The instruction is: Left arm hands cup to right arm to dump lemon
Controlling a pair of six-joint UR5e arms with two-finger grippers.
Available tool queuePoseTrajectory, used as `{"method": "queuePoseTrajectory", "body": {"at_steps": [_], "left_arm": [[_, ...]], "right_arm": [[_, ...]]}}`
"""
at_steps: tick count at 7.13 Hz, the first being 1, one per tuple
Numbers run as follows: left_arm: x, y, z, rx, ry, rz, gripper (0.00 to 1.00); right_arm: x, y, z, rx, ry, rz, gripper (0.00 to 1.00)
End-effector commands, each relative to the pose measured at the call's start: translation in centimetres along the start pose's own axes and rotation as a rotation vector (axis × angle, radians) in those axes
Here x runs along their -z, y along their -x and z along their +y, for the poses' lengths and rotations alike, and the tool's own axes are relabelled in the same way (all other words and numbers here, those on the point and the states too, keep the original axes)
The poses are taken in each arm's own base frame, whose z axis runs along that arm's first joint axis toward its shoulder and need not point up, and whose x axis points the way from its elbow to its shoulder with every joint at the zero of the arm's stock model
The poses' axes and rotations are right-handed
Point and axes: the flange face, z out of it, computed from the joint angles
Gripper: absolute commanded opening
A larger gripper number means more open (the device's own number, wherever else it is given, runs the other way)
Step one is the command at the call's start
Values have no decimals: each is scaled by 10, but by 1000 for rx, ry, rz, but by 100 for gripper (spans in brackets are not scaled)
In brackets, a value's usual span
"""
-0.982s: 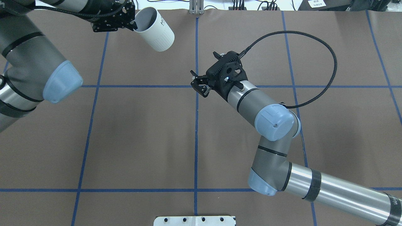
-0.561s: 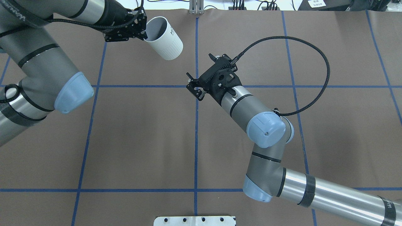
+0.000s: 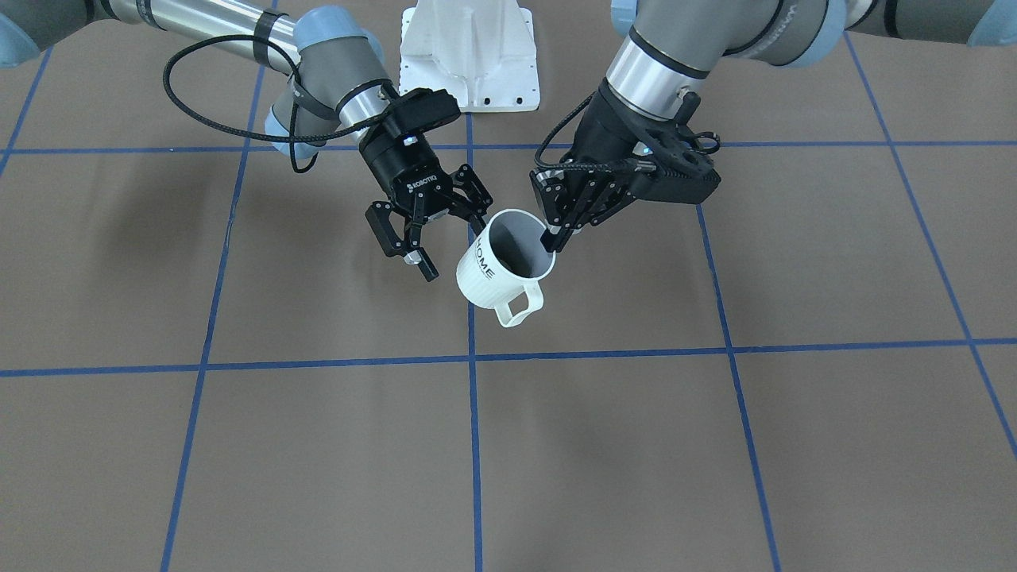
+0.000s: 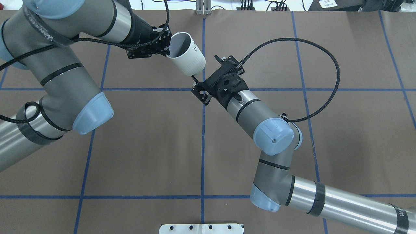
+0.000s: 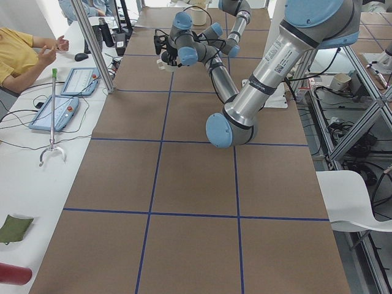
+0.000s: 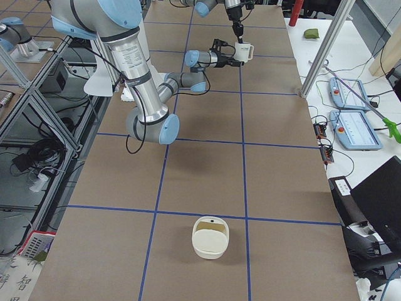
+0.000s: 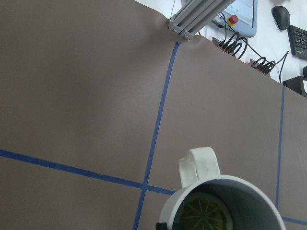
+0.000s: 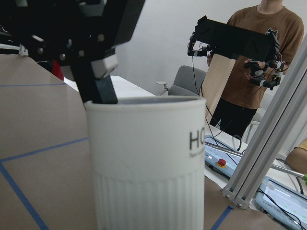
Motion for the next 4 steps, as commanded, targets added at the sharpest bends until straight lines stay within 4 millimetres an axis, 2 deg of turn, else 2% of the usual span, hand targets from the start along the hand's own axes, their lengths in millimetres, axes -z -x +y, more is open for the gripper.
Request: {"method": "queuePoseTrajectory", "body": {"at_steps": [1, 4], "left_arm": [[-4, -3, 8, -6, 11, 3, 0], [-4, -6, 14, -10, 19, 9, 0]], "right_arm": [[1, 1, -2, -2, -3, -2, 94], [1, 2, 0, -1, -1, -2, 94]]}}
